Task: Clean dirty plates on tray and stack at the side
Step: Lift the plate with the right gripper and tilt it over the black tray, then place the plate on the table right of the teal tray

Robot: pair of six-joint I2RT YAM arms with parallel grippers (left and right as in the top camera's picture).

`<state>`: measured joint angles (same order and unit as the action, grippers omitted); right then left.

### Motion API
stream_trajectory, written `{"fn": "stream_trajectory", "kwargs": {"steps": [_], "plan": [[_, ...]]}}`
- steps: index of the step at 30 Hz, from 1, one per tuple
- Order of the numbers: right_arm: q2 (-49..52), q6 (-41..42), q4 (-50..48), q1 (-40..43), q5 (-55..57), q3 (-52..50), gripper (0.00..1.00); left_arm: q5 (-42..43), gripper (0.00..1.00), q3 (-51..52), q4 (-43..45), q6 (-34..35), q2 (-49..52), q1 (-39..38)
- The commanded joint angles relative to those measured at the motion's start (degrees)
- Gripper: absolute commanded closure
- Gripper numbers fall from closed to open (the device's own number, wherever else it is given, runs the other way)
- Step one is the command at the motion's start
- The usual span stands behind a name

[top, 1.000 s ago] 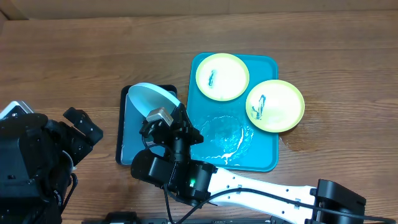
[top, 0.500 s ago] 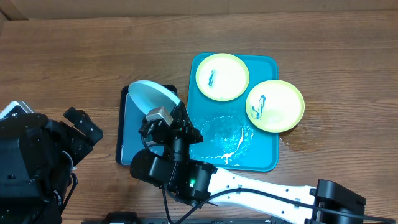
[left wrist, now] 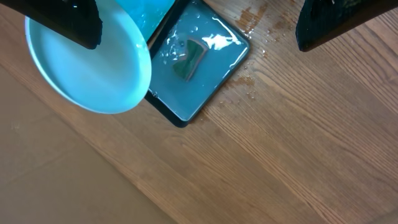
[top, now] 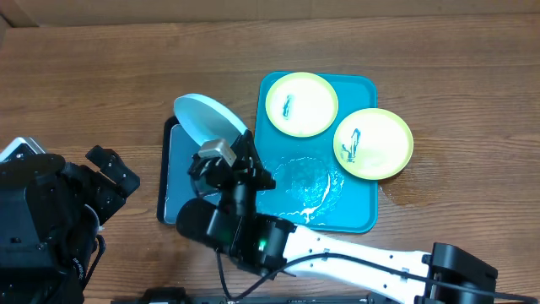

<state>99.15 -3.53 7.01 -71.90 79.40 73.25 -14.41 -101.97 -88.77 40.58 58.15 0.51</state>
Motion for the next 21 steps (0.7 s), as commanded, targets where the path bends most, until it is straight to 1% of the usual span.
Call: {"fn": "stream_trajectory", "kwargs": {"steps": [1,2,3,4,6,7,9,10,11,13,16,17,18,19,21], "plan": [[-1.2,16.4,7.2,4.3,-15.3,0.7,0.96,-0.8,0.0,-0.5,0.0,1.0,-0.1,0.3],[-1.2,20.8,10.1,5.8,-21.7,0.7,0.96,-0.8,0.0,-0.5,0.0,1.0,-0.1,0.3],[-1.8,28.6,14.6,9.2,-33.9,0.7,0.96,-0.8,0.0,-0.5,0.0,1.0,-0.1,0.3],[-2.4,32.1,16.4,10.9,-39.6,0.7,0.96,-0.8,0.0,-0.5,0.0,1.0,-0.1,0.3],[-6.3,41.9,19.8,18.3,-58.3,0.7,0.96,-0.8,0.0,-0.5,0.0,1.0,-0.1,0.3],[-7.4,42.6,20.0,20.3,-62.4,0.7,0.96,-0.8,0.0,-0.5,0.0,1.0,-0.1,0.3],[-12.6,42.6,20.4,28.8,-77.2,0.7,0.96,-0.8,0.0,-0.5,0.0,1.0,-0.1,0.3],[-14.6,42.6,20.8,32.4,-81.7,0.7,0.96,-0.8,0.0,-0.5,0.0,1.0,-0.1,0.3],[-18.7,42.6,22.5,40.2,-89.0,0.7,0.96,-0.8,0.0,-0.5,0.0,1.0,-0.1,0.3],[-22.5,42.6,25.8,49.8,-94.7,0.7,0.96,-0.8,0.0,-0.5,0.0,1.0,-0.1,0.3],[-25.7,42.5,34.0,67.1,-96.0,0.7,0.96,-0.8,0.0,-0.5,0.0,1.0,-0.1,0.3],[-25.4,41.2,40.4,79.5,-94.3,0.7,0.96,-0.8,0.0,-0.5,0.0,1.0,-0.1,0.3],[-24.8,40.6,42.4,83.8,-92.9,0.6,0.96,-0.8,0.0,-0.5,0.0,1.0,-0.1,0.3],[-23.0,39.1,46.1,91.6,-88.3,0.6,0.96,-0.8,0.0,-0.5,0.0,1.0,-0.1,0.3],[-19.2,38.9,49.0,100.2,-81.0,0.1,0.96,-0.8,0.0,-0.5,0.0,1.0,-0.1,0.3]]}}
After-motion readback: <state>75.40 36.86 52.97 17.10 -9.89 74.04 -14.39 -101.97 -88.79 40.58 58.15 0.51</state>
